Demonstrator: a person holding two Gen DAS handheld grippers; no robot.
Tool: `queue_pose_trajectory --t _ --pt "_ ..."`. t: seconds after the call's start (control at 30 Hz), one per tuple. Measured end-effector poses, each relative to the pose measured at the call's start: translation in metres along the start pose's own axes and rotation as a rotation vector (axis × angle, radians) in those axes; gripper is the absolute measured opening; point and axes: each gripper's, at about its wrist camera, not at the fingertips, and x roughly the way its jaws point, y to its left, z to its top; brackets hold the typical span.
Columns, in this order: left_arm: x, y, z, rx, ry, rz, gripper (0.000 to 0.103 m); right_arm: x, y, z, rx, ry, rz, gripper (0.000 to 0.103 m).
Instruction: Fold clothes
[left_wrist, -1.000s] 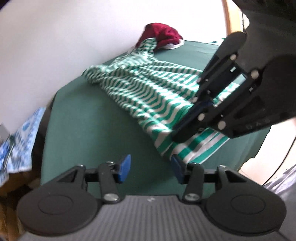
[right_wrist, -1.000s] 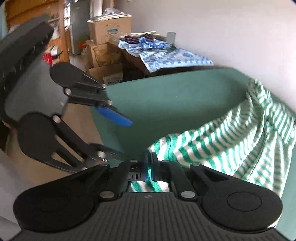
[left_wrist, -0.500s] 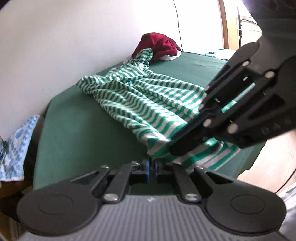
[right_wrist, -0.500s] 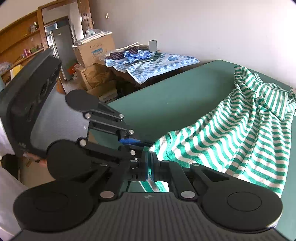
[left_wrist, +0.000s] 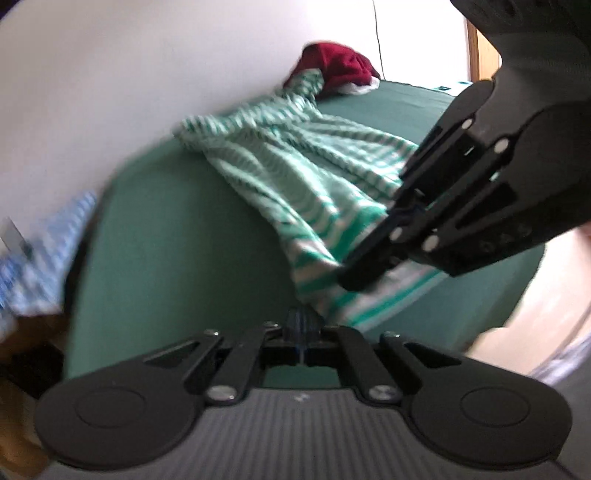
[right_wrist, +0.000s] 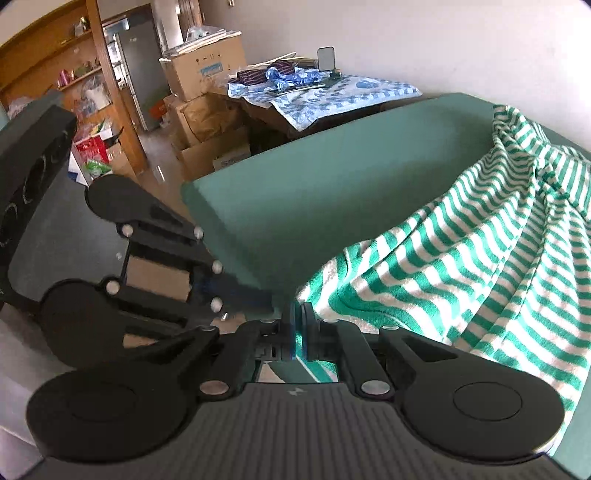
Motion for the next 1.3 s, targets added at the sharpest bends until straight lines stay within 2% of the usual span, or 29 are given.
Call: queue_pose_trajectory --t 0.03,0.07,0.1,0.2,0.3,0.37,0.43,0.53,0.6,0.63,0.67,0.8,0.9,0.97,1.0,1.03,1.07,1.1,1.13,1.23,1.27,1.3 --pt "0.001 -0.001 0.003 0.03 -0.017 0.022 0.012 -0.001 -0.001 0.001 0.007 -0.007 0.002 0.003" --pt "0.002 -0.001 0.006 0.048 -0.036 0.016 0.015 -0.003 -0.003 0.003 0.016 -0.017 0.002 0.003" --pt "0.003 -0.001 0.01 0.056 -0.051 0.002 0.018 -0.003 -0.005 0.005 0.025 -0.022 0.001 0.003" --pt "0.016 -0.001 0.015 0.087 -0.053 0.033 0.022 -0.007 -0.009 0.007 0.056 -0.041 -0.005 0.008" --pt "0.027 0.008 0.017 0.036 -0.028 0.021 0.017 -0.013 -0.014 0.004 0.094 -0.064 -0.016 0.014" --pt "0.03 0.012 0.016 0.023 -0.02 0.014 0.015 -0.012 -0.013 -0.003 0.082 -0.05 -0.048 0.024" --pt "0.029 0.012 0.015 0.025 -0.014 0.009 0.003 -0.011 -0.012 -0.009 0.07 -0.036 -0.079 0.024" --pt "0.022 0.012 0.01 0.004 0.005 -0.003 0.001 -0.01 -0.011 -0.018 0.051 -0.014 -0.127 0.025" --pt "0.018 0.015 0.006 0.0 0.026 -0.008 0.001 -0.009 -0.01 -0.025 0.039 0.0 -0.158 0.02" --pt "0.017 0.016 0.005 -0.004 0.035 -0.01 0.0 -0.008 -0.01 -0.028 0.033 0.007 -0.174 0.003" --pt "0.014 0.018 0.004 -0.017 0.045 -0.02 0.0 -0.007 -0.009 -0.031 0.026 0.015 -0.19 0.002" --pt "0.008 0.018 -0.001 -0.059 0.09 -0.093 0.0 -0.015 -0.012 -0.03 0.027 0.047 -0.142 0.002" --pt "-0.001 0.006 -0.007 0.015 0.094 -0.065 0.0 -0.018 -0.017 -0.031 0.042 0.084 -0.13 0.0" --pt "-0.01 0.016 0.002 -0.018 0.054 -0.051 0.008 -0.02 -0.021 -0.032 0.067 0.103 -0.122 0.005" --pt "-0.015 0.023 0.009 -0.048 0.03 -0.053 0.017 -0.031 -0.023 -0.029 0.098 0.051 -0.113 0.005" --pt "-0.016 0.03 0.017 -0.076 0.004 -0.06 0.031 -0.042 -0.028 -0.027 0.145 -0.015 -0.101 0.011" --pt "-0.012 0.034 0.027 -0.1 -0.027 -0.055 0.034 -0.05 -0.035 -0.025 0.196 -0.067 -0.107 0.022" --pt "-0.008 0.038 0.036 -0.124 -0.059 -0.05 0.035 -0.05 -0.042 -0.024 0.238 -0.083 -0.148 0.028" --pt "0.005 0.037 0.042 -0.142 -0.051 -0.063 0.035 -0.05 -0.049 -0.024 0.28 -0.099 -0.19 0.032" --pt "0.045 0.036 0.062 -0.195 -0.021 -0.107 0.035 -0.036 -0.062 -0.031 0.345 -0.085 -0.299 0.031" --pt "0.049 0.032 0.059 -0.199 -0.011 -0.107 0.035 -0.032 -0.066 -0.033 0.367 -0.079 -0.33 0.03" --pt "0.052 0.029 0.056 -0.203 -0.001 -0.107 0.034 -0.029 -0.069 -0.037 0.402 -0.068 -0.32 0.03"
